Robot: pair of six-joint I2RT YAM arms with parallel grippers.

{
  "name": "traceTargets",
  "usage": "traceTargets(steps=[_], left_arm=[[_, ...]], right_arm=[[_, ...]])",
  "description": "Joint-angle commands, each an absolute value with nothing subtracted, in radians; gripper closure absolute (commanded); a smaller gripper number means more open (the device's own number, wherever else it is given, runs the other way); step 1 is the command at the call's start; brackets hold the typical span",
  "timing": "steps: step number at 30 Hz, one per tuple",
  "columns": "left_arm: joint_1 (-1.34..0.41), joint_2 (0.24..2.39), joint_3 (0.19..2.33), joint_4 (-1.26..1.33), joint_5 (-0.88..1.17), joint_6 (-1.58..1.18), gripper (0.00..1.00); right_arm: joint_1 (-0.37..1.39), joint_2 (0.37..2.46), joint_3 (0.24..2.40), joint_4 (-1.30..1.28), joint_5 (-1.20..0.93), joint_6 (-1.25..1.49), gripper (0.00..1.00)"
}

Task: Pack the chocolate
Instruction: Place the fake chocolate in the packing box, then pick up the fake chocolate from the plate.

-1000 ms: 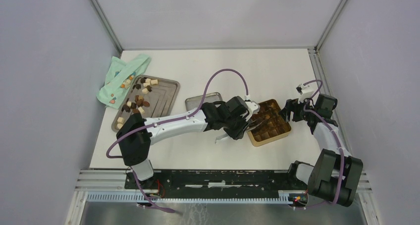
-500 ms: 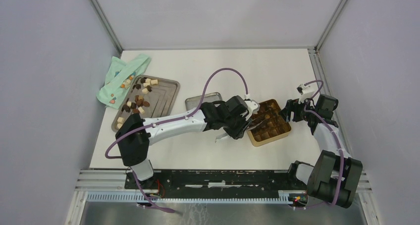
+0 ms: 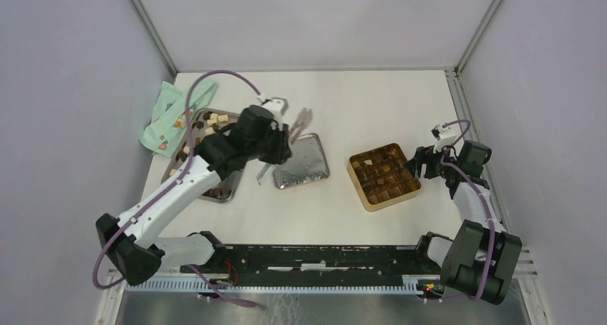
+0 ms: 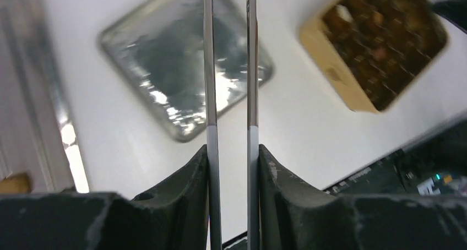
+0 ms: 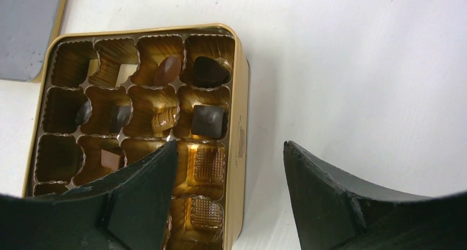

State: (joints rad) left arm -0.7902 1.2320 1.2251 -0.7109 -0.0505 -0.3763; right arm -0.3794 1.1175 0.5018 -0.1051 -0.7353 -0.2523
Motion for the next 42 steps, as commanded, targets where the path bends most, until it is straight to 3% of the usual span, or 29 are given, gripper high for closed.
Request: traceTargets(steps=[1,7,18,33,42], left_arm=[[-0.571,1.152,1.191,-0.867,-0.072,-0.401,0.62],[-0.37,1.165,1.146,-0.975,-0.18,-0.393,0.61],[-0.075,1.234,1.107,-0.941,-0.108,-0.503,0.64],[-0.057,1.393,1.228,-1.053,-0.255,-0.804,0.6],[-0.057,1.46,1.259,-1.012,-0.2,-0.822,0.58]], right_arm=[[-0.392,1.113,0.484,-0.054,-0.777,-0.272,0.24],[-0.403,1.137,0.477,-0.05,-0.799,-0.283,0.24],[-0.413,1.19,0.49,-0.052,-0.828,-0.299,0.24],[-0.426,1.251,0.518,-0.083,-0.848,-0.327,0.24],[-0.428,1.26,0.52,-0.087,-0.859,-0.331,0.24]])
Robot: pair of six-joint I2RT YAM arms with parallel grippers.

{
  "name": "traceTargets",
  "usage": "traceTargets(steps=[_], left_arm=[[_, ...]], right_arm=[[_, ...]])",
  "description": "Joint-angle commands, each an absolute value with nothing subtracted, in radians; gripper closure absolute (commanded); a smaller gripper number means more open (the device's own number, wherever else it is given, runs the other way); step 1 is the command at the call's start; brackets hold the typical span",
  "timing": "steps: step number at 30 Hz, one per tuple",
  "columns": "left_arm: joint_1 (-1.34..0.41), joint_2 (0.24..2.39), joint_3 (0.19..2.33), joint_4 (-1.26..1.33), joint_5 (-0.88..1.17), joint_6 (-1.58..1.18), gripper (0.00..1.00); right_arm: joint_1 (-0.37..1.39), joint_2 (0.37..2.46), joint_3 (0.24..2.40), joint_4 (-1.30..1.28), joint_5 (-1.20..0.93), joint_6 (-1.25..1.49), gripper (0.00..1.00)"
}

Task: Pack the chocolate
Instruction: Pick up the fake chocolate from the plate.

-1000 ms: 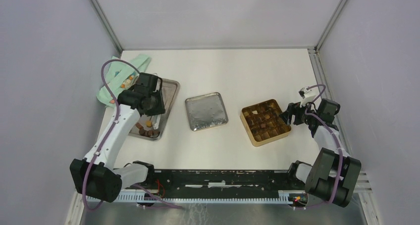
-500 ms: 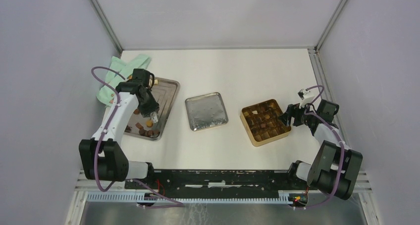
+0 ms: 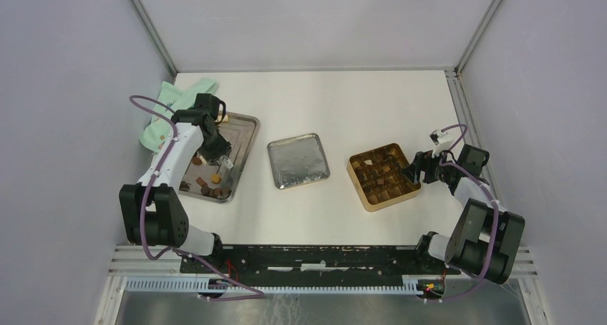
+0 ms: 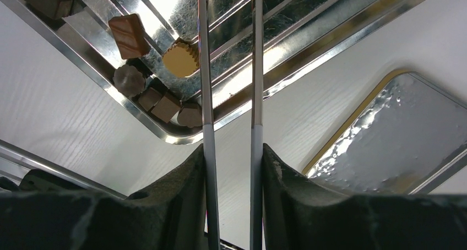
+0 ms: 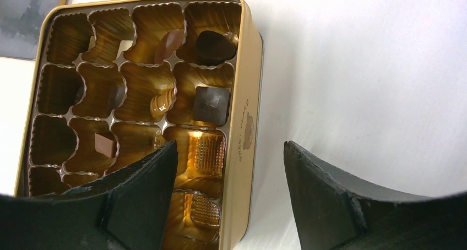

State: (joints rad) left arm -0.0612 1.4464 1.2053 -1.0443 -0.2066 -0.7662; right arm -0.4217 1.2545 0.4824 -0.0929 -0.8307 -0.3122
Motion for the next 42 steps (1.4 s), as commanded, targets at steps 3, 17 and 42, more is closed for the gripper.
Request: traceTargets(steps=[3,17,42], left_arm=[[-0.056,1.471,1.265,-1.003,-0.189,-0.822,0.58],[-0.057,1.452,1.256,-0.988,-0.18,-0.858,0.56],[-0.057,1.505,1.211,-0.975,-0.209,-0.892,0.56]], right_arm=[[-0.428,1.26,0.52,-0.088,-0.86,-0.333,0.24],[-0.43,1.27,0.52,-0.092,-0.871,-0.336,0.24],[-0.437,1.273,0.523,-0.098,-0.874,-0.341,0.24]])
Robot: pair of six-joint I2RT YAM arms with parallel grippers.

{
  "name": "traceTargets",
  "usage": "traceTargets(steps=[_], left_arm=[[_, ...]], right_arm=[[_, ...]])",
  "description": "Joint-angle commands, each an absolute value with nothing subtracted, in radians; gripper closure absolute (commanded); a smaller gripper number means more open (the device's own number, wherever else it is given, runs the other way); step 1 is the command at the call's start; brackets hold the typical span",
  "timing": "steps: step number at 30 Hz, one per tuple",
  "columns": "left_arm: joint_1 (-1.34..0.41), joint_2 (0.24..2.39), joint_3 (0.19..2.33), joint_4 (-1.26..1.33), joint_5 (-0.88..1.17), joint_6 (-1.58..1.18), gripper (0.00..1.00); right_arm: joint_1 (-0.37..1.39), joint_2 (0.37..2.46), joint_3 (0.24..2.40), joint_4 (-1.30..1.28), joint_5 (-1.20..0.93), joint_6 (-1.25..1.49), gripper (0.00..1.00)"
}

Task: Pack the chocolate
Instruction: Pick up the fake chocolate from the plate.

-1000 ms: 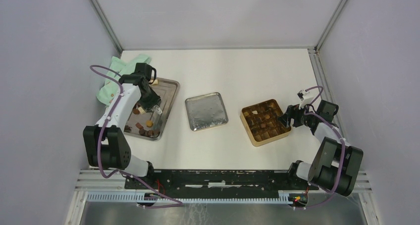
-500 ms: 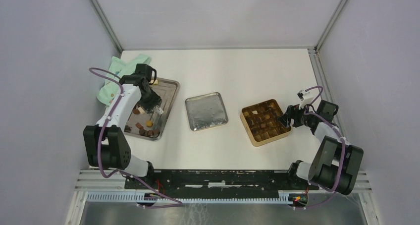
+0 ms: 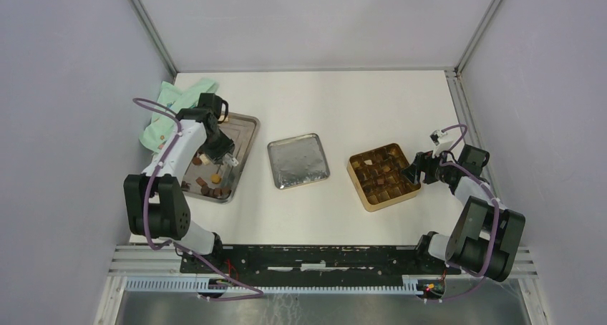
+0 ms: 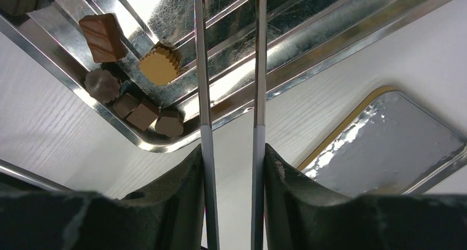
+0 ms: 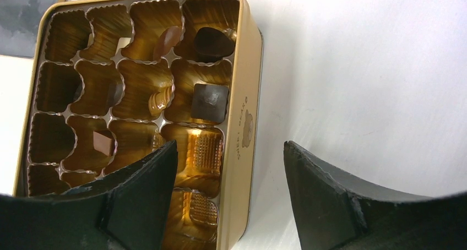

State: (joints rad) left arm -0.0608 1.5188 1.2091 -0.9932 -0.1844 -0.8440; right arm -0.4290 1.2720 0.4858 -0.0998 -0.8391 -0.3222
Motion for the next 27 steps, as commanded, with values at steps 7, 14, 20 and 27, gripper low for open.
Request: traceTargets(steps=[7,14,20,27], left_arm=[[-0.057,1.505,1.189,-0.977,-0.225,-0.884,0.6],[-0.058,1.47,1.216,-1.001,-0.221,-0.823,0.86],[-0.057,1.397,1.221,-1.025,-0.195,-0.721,0.98],[-0.058,1.268,1.191,-1.02,-0.132,-0.565,0.98]], right_arm=[[-0.439,1.276,0.523,-0.1,-0.876,-0.342,0.24],[-0.442,1.274,0.523,-0.1,-0.876,-0.342,0.24],[-0.446,1.273,0.522,-0.1,-0.877,-0.342,0.24],[-0.449,1.267,0.517,-0.103,-0.892,-0.348,0.24]])
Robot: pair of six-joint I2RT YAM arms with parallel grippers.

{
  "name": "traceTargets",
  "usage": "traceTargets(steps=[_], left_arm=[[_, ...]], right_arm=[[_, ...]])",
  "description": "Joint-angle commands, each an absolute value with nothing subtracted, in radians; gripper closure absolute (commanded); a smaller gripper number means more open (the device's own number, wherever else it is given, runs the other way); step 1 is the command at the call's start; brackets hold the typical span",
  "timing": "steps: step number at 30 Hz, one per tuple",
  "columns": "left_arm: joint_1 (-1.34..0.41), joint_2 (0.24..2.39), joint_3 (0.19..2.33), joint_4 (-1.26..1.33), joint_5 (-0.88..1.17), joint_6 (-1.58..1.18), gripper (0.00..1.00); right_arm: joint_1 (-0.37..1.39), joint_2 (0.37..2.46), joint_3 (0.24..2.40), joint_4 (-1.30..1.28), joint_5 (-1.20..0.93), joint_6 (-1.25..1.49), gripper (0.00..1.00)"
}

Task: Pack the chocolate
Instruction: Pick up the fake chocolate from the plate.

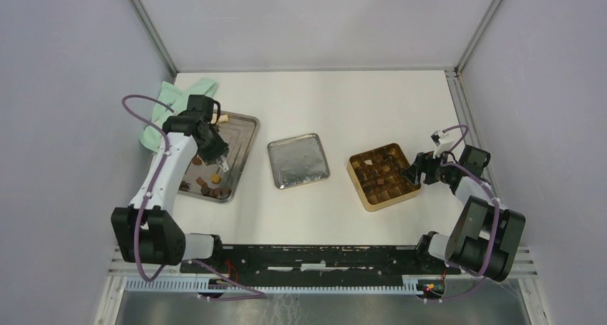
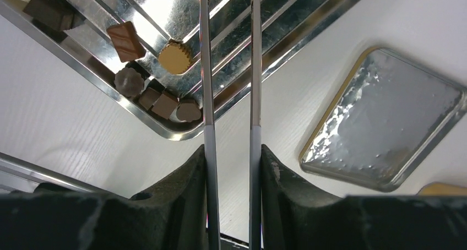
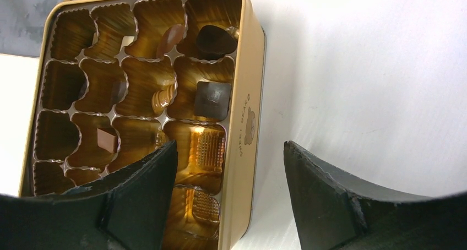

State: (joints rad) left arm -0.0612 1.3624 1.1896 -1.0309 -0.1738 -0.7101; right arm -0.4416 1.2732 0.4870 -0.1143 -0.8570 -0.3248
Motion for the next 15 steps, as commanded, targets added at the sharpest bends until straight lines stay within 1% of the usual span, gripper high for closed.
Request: traceTargets(steps=[1,5,10,13,15], left_arm=[[-0.059,1.241,1.18,-1.002,-0.094,-0.523,0.98],[-0.06,1.132,1.138,-0.918,0.101,-0.412,0.98],[-0.111,1.033,1.059,-0.733,0.377,-0.371,0.98],[-0.209,0.991,1.016,-0.614,0.437,-0.373,0.98],[-0.318,0.973,0.988,-0.512,0.449,-0.38,0.98]], right_arm=[[-0.449,1.263,0.516,-0.103,-0.896,-0.35,0.24],[-0.45,1.239,0.508,-0.113,-0.912,-0.365,0.24],[-0.451,1.211,0.514,-0.142,-0.922,-0.397,0.24],[-0.452,1.195,0.52,-0.177,-0.92,-0.426,0.24],[-0.452,1.177,0.522,-0.198,-0.915,-0.443,0.24]])
